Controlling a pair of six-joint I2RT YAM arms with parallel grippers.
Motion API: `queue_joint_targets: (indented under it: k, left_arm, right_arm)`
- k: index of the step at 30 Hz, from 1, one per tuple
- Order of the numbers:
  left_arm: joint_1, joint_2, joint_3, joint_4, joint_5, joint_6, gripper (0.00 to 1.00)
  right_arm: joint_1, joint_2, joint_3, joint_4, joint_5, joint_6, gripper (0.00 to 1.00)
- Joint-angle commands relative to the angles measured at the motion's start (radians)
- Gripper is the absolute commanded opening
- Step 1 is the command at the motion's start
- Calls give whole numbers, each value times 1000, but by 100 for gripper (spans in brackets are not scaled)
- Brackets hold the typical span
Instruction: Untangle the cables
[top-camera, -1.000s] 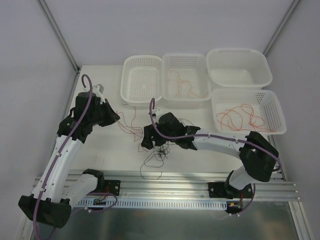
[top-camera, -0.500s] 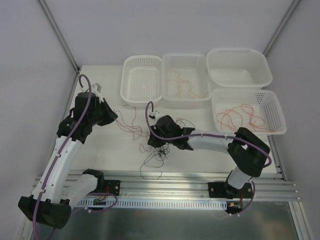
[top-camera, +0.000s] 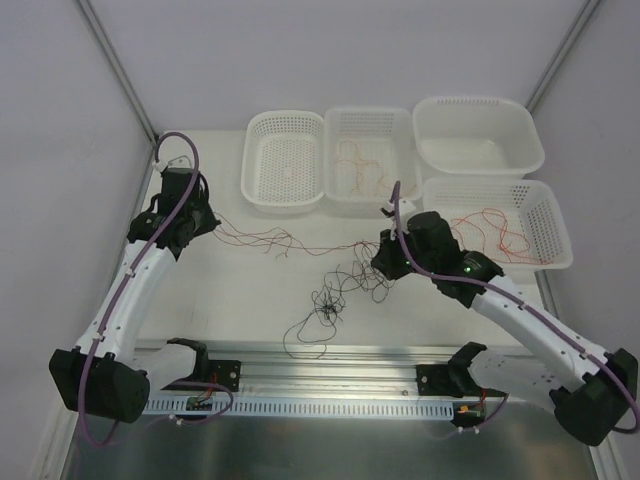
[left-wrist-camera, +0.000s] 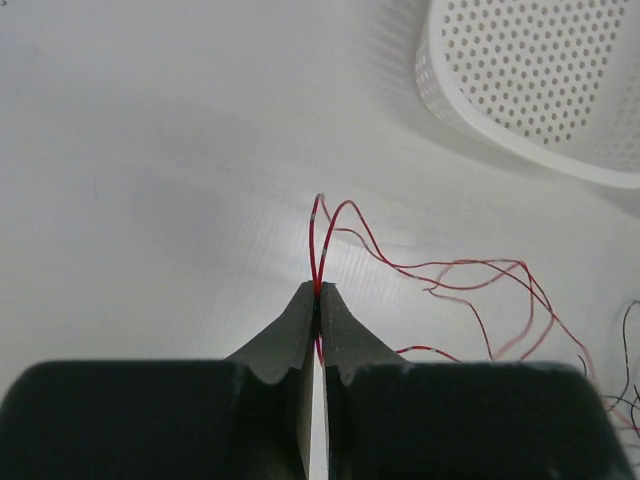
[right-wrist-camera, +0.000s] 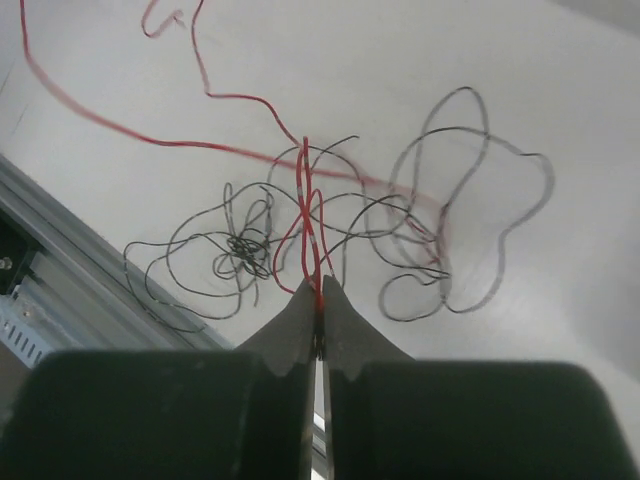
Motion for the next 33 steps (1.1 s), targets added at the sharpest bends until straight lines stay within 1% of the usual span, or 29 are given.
queue_joint_targets:
  k: [1,2,4,7,9,13,16,18,20,21,23,24,25,27,30,31,33]
  left_arm:
    - [28,14,60,21,-89,44,0]
    - [36,17,65,20,-94,48,0]
    - [56,31,73,20,-103,58,0]
    - [79,45,85,20,-124,62,0]
    - [96,45,93,20,-131,65,0]
    - [140,54,125,15,-170,104,1]
    - [226,62,143,-2,-169,104,0]
    - [271,60,151,-4,-186,108,0]
    - [292,63,171,-7,-203,124,0]
    - [324,71,178,-10,-210,131,0]
    - [367,80,201,-23,-189,125,0]
    - [408,82,209,-25,-166,118,0]
    - [418,79,217,-23,-137,116,0]
    - [421,82,232,-25,-134,133,0]
    - [432,92,244,-25,-199,171,0]
    - [471,94,244,-25,-198,173,0]
    - [508,95,238,-25,-138,168,0]
  right_arm:
    - [-103,-100,86,-198,-5,-101,1]
    - [-121,-142,132,-247,-6,-113,1]
    - [-160,-173,182,-287,-14,-156,1]
    - [-250,-194,270,-356,-25,-196,1]
    - [-279,-194,314,-396,-37,-205,1]
    - [-365,-223,347,-410,-54,-210,1]
    - [-419,-216,362,-436,-66,-213,1]
    - [-428,-216,361,-439,-63,-197,1]
    - [-443,-217,354,-438,-51,-170,1]
    - [-451,-219,356,-439,-40,-164,1]
    - [-482,-219,359,-450,-29,-158,1]
    - [-491,-216,362,-452,-39,-154,1]
    - [-490,-213,361,-453,-49,-150,1]
    - [-491,-208,359,-453,-62,-144,1]
    - [-502,-208,368,-471,4,-148,1]
    - [-508,-209,370,-481,41,-148,1]
    - [-509,-211,370,-481,34,-144,1]
